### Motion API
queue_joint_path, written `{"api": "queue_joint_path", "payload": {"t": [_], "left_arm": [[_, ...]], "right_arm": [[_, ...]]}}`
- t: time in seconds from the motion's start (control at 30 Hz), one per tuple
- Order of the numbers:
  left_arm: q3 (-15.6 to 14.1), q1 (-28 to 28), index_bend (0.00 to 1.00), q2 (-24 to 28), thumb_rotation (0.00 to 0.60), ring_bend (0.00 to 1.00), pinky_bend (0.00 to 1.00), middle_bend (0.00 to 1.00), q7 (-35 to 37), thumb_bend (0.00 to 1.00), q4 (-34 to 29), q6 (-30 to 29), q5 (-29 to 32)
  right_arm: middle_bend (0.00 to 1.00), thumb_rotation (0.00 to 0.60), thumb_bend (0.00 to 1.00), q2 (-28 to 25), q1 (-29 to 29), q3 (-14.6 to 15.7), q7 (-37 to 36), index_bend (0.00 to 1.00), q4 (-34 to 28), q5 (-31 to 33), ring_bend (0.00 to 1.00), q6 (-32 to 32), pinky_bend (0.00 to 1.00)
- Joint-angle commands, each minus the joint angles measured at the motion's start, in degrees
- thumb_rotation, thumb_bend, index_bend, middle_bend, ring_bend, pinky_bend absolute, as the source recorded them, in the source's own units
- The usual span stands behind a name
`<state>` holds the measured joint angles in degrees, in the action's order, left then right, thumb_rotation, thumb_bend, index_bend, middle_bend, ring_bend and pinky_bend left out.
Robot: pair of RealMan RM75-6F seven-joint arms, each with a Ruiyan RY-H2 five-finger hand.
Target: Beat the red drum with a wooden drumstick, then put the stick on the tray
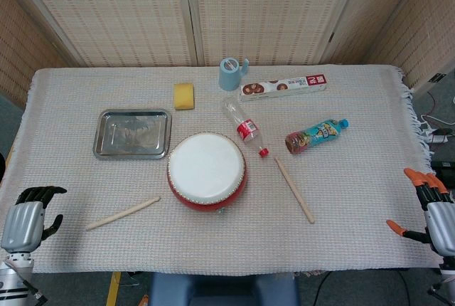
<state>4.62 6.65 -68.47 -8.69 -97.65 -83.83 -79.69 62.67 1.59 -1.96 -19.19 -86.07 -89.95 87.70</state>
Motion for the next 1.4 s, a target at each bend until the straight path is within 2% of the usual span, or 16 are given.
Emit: {"api": "queue_joint_path", "payload": {"t": [0.03, 0.2, 0.37, 0.67, 0.97, 1.27, 1.4], "left_arm": [[-0.1, 1.5, 0.36, -0.2, 0.6, 0.25, 0.19, 0.32, 1.2, 0.27, 0.8, 2.7, -0.5], [-0.4, 4.3, 0.39, -2.2, 0.6, 0.25, 0.19, 0.32, 1.2, 0.32, 1.6, 7.3, -0.8], [0.7, 7.5, 0.4, -4.8, 0.6, 0.25, 0.19, 0.32, -0.8, 0.31, 1.2, 12.4, 2.2], [3.3, 13.6, 0.38, -9.3, 0.6, 0.22, 0.19, 0.26, -13.4, 0.31, -1.6, 20.6, 17.4], [2.5, 15.8, 0.38, -12.1, 0.6, 0.22, 0.18, 0.26, -19.1, 0.32, -4.1, 20.4, 25.5], [3.1, 16.8, 0.38, -17.2, 0.6, 0.22, 0.19, 0.26, -21.4, 0.3, -3.3, 16.9, 30.8], [3.3, 16.9, 0.41, -18.2, 0.6, 0.22, 0.19, 0.27, -21.7, 0.29, -2.8, 15.9, 31.2]], "right_arm": [[0.09, 0.6, 0.11, -0.1, 0.1, -0.1, -0.3, 0.05, 0.3, -0.3, 0.05, 0.2, 0.08], [0.09, 0.6, 0.11, -0.4, 0.3, -0.1, -0.6, 0.05, 0.3, -0.8, 0.05, 0.4, 0.08], [0.09, 0.6, 0.11, -0.5, 0.4, 0.0, -0.7, 0.05, 0.2, -0.8, 0.05, 0.5, 0.08], [0.09, 0.6, 0.11, -0.7, 0.1, 0.0, -1.1, 0.05, 0.5, -0.7, 0.05, 0.9, 0.08], [0.09, 0.6, 0.11, -0.6, -0.3, 0.1, -1.7, 0.05, 1.1, -0.4, 0.05, 1.5, 0.08], [0.09, 0.6, 0.11, -0.6, -0.4, 0.1, -2.0, 0.05, 1.3, -0.2, 0.05, 1.4, 0.08], [0.09, 0.6, 0.11, -0.7, -0.4, 0.1, -2.0, 0.05, 1.3, -0.2, 0.05, 1.5, 0.08]]}}
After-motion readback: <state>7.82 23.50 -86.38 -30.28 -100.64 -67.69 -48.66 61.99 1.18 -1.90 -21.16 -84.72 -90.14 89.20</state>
